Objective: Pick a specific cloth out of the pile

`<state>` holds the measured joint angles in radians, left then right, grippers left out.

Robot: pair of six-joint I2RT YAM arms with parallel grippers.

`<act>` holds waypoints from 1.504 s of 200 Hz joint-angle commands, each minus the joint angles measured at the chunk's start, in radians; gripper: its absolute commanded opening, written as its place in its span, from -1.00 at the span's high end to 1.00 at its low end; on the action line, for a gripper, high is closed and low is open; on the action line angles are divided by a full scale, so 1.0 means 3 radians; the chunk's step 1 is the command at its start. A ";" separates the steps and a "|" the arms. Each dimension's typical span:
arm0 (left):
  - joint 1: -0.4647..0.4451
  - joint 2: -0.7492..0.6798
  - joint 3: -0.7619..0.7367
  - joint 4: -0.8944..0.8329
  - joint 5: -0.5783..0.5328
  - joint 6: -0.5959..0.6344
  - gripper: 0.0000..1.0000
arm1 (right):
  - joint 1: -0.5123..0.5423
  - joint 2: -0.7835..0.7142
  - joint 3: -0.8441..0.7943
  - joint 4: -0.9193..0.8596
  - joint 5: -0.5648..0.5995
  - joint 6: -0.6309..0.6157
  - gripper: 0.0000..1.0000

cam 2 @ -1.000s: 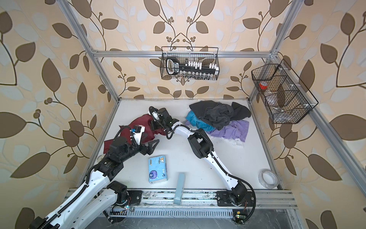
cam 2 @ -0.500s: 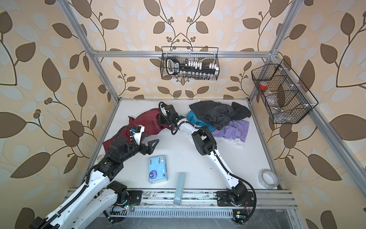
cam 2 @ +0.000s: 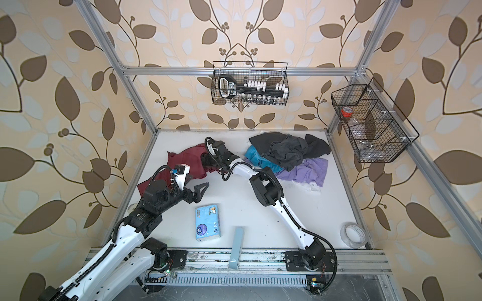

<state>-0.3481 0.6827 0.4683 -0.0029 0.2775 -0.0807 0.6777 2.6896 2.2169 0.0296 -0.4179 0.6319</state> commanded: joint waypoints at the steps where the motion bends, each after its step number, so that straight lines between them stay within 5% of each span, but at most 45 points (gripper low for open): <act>1: -0.0032 -0.0073 -0.0032 0.0153 -0.0057 0.0001 -0.98 | -0.0014 -0.0327 -0.0258 -0.0248 0.0028 -0.0188 -0.99; 38: -0.0039 -0.0132 -0.0041 0.0163 -0.0067 -0.0011 -0.98 | -0.0019 -0.0957 -0.0792 -0.0719 0.0187 -0.0436 -0.99; 102: -0.0116 -0.0178 -0.0032 0.0058 -0.0356 0.0048 -0.98 | -0.0085 -0.2666 -0.2589 -0.0932 0.0866 -0.0805 -0.99; 143: -0.0154 -0.0089 -0.0072 0.0103 -0.1732 0.0044 -0.98 | -0.0534 -0.4103 -0.3714 -0.0832 0.1490 -0.1058 -0.99; 171: -0.0149 0.0229 -0.0320 0.0675 -0.2811 0.0215 -0.98 | -0.1123 -0.4933 -0.4486 -0.0399 0.1814 -0.1346 -0.99; 195: -0.0080 0.0706 -0.0306 0.1026 -0.3095 0.0357 -0.98 | -0.1549 -0.5447 -0.5303 0.0529 0.1946 -0.1754 -0.99; 230: 0.0419 0.1305 -0.0359 0.1475 -0.2839 0.0178 -0.98 | -0.1901 -0.5498 -0.5964 0.1508 0.1913 -0.2008 -0.99; 301: 0.0825 0.2295 -0.0726 0.3043 -0.2316 0.0050 -0.98 | -0.2152 -0.4226 -0.6377 0.3049 0.1928 -0.1976 -0.99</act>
<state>-0.1116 1.3060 0.2443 0.6762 -0.4961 -0.0631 0.0433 1.3323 0.3561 0.6872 0.1410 0.0437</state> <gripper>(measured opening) 0.989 0.995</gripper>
